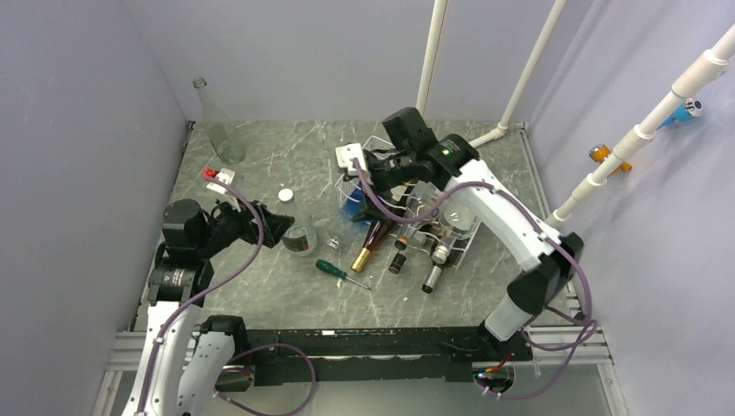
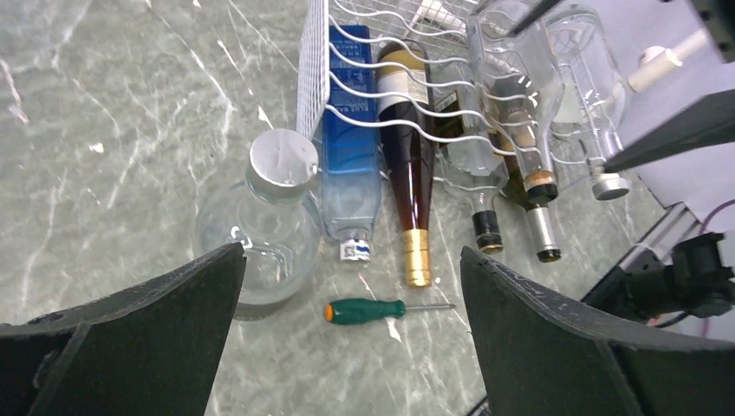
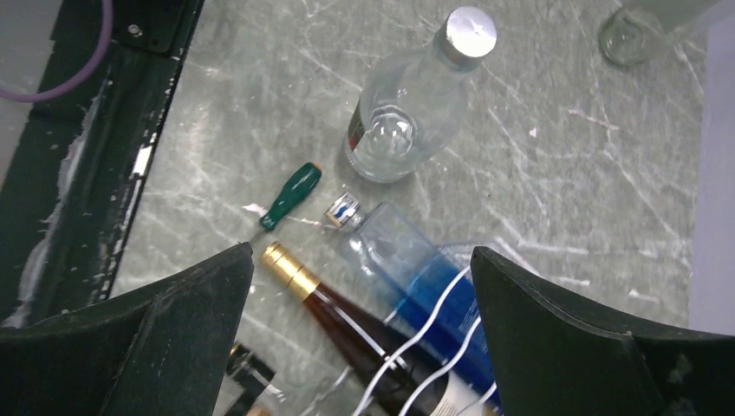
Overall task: Take the wine bottle off the wine rack
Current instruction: Place the wine bottle at the center of the board.
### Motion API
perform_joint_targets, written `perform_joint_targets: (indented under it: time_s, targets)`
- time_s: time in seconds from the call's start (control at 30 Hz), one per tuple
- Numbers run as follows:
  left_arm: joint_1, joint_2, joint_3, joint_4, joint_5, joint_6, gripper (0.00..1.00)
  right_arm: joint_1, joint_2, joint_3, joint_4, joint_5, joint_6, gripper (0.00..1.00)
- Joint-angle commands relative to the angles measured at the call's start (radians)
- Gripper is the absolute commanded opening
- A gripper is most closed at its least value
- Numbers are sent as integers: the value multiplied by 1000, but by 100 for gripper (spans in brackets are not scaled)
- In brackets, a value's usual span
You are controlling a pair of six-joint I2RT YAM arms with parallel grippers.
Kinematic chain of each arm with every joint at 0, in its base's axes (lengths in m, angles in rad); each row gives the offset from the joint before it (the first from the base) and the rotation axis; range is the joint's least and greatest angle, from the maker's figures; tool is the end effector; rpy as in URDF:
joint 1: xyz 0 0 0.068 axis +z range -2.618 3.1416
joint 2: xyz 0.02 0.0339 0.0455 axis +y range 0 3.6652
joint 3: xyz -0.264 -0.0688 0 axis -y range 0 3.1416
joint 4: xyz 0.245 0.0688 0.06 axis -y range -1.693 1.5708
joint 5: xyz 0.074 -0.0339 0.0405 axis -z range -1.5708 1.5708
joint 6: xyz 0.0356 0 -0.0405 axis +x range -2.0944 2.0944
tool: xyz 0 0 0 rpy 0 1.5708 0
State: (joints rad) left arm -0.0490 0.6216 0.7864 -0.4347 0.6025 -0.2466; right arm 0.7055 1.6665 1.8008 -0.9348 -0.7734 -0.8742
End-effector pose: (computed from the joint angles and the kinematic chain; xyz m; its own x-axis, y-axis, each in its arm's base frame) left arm 0.1357 -0.0269 0.3391 -0.4013 -0.1817 -0.8978 0.5032 0.7753 -0.3818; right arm 0.2498 0.2454 0.3972 0.2894 -0.4745 -0.8313 -0.9544 -0.2098 -0.2124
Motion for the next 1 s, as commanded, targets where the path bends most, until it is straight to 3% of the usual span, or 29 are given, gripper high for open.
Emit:
perform_joint_targets:
  time_s: [0.0,0.4,0.73,0.97]
  targets:
    - [5,-34,-56,188,-6,65,100,-40,-140,-99,-41,24,71,100]
    - [3,-73,-240,441,-53,128,100,-409,-438,-451,62,-245,135,100]
    - [3,1,-306,629,-40,123,100,-613,-504,-583,117,-466,131,100]
    - [3,62,-331,723,-62,45,100,-669,-538,-664,183,-548,145,100]
